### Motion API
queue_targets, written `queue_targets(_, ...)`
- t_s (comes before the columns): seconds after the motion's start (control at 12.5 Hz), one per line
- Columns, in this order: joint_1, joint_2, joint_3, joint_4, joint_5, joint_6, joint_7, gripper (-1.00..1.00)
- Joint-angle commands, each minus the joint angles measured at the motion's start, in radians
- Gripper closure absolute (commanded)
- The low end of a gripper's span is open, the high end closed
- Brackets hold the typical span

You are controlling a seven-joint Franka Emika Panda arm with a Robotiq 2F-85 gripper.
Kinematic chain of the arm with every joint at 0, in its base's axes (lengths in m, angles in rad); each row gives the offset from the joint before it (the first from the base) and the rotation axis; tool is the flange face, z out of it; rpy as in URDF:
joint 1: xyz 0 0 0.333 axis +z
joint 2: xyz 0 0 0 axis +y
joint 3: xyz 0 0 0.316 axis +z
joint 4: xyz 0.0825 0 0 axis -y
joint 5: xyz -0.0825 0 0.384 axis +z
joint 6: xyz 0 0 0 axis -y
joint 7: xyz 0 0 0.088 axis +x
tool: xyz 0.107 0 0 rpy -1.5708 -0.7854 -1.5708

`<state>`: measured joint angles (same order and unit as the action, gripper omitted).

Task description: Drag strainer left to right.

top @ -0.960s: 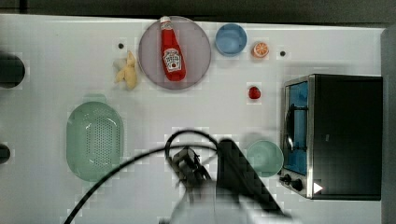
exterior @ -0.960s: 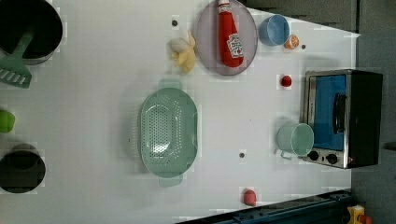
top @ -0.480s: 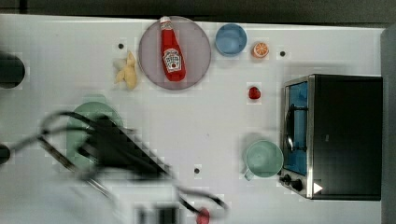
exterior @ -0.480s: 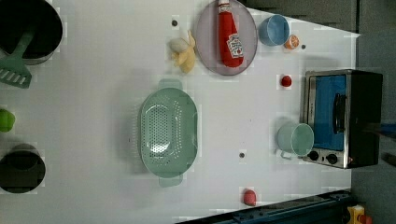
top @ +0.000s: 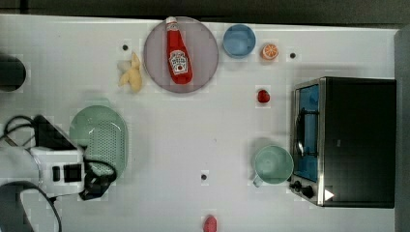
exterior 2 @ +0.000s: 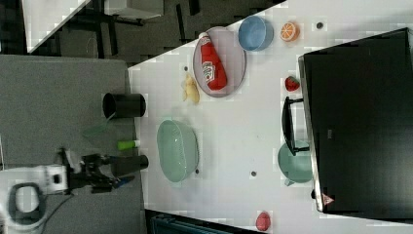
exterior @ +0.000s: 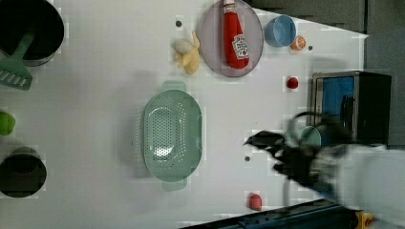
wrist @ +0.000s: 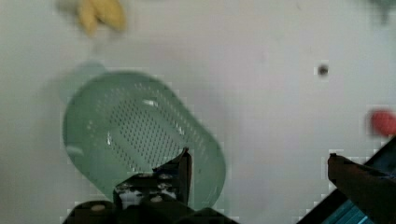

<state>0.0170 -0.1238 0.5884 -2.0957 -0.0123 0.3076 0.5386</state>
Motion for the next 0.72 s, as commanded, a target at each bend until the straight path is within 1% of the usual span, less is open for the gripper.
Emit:
queue_targets(0.08,0.003,0.077,0.026,-0.033,0.005,0.147,0.403,-1.00)
queue_targets(0.32,0.004,0.215,0.048,-0.112,0.000,0.382,0.644,-1.00)
queue_targets(0.56,0.004,0.347,0.043,-0.162,-0.028,0.569,0.770,-1.00)
queue_targets(0.72,0.005,0.430,0.041,-0.165,-0.079,0.638,0.832,-1.00)
